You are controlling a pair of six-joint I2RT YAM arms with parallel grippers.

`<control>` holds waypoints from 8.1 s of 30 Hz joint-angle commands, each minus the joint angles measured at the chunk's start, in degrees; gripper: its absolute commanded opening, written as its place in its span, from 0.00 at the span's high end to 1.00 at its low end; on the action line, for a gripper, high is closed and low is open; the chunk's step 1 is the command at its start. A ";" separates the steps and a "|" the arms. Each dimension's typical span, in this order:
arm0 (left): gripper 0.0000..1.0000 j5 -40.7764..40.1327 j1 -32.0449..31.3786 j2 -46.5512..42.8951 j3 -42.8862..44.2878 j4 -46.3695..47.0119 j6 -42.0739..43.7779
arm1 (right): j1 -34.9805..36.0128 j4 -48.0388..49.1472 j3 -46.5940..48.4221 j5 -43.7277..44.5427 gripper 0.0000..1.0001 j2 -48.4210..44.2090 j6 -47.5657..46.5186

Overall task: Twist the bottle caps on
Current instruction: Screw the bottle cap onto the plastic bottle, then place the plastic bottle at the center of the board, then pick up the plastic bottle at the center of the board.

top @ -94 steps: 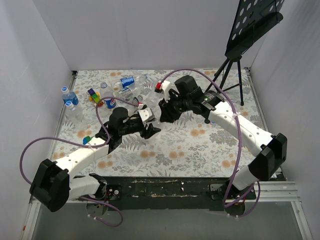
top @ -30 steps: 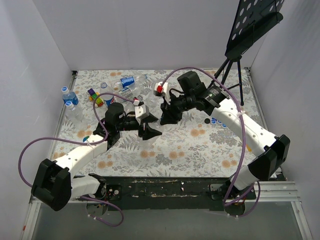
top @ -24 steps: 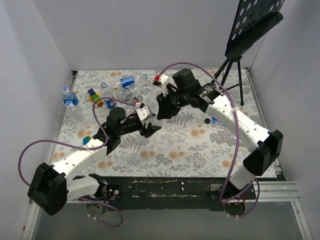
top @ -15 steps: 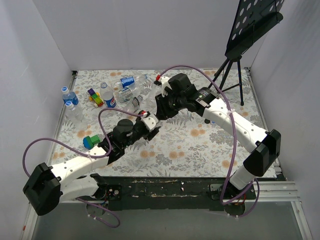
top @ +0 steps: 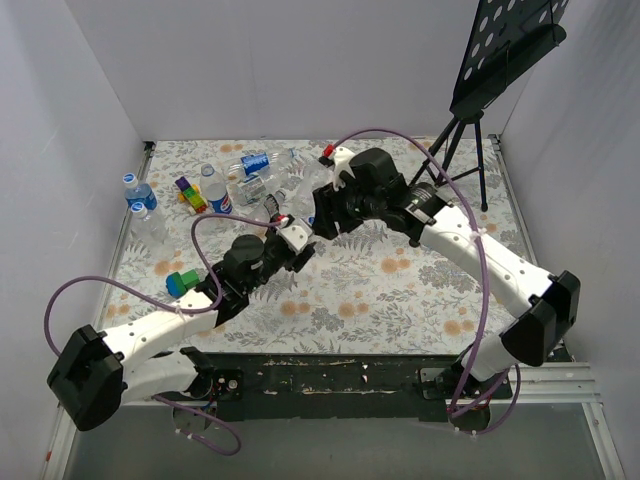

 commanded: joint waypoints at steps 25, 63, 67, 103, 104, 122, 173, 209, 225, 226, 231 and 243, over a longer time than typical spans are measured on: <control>1.00 62.80 13.09 4.75 8.97 -7.13 -8.26 | -3.13 -9.51 -1.94 -32.45 0.36 -9.50 -47.86; 1.00 -0.39 1.13 -3.94 -1.84 6.31 0.63 | 1.88 7.52 -6.23 2.71 0.57 -11.15 -3.39; 1.00 0.30 7.09 -5.08 -2.28 8.33 -5.69 | 1.88 16.75 -15.89 4.29 0.34 -20.55 -5.67; 1.00 -6.47 44.98 -2.64 -25.13 50.24 -19.68 | 0.47 46.30 -55.99 4.74 0.12 -47.82 -20.09; 0.99 -5.07 45.25 -1.15 -25.30 52.26 -20.38 | 0.56 46.48 -56.08 4.39 0.12 -47.99 -20.18; 0.88 9.80 52.37 9.76 -26.01 60.80 -20.91 | 0.47 46.48 -56.78 0.52 0.13 -48.08 -22.20; 0.18 -3.21 46.22 2.74 -27.77 52.29 -20.91 | 0.47 45.16 -56.08 -2.74 0.13 -48.08 -23.69; 0.02 2.91 37.44 -38.48 5.54 -39.03 -38.76 | -5.40 19.58 -33.06 19.85 0.02 -17.61 0.81; 0.02 22.72 32.16 -41.30 -6.15 -30.16 -45.44 | -15.26 30.57 -13.11 19.15 0.03 14.38 7.51; 0.02 21.59 31.64 -41.47 -5.45 -30.59 -45.35 | -15.43 30.83 -11.71 18.02 0.04 16.15 7.16; 0.02 18.85 30.23 -42.35 -4.83 -30.51 -48.24 | -15.78 29.61 -4.59 15.11 0.07 25.64 8.03; 0.02 23.94 29.43 -37.54 -5.89 -29.81 -44.81 | -15.87 31.53 -13.43 15.02 0.40 23.21 11.20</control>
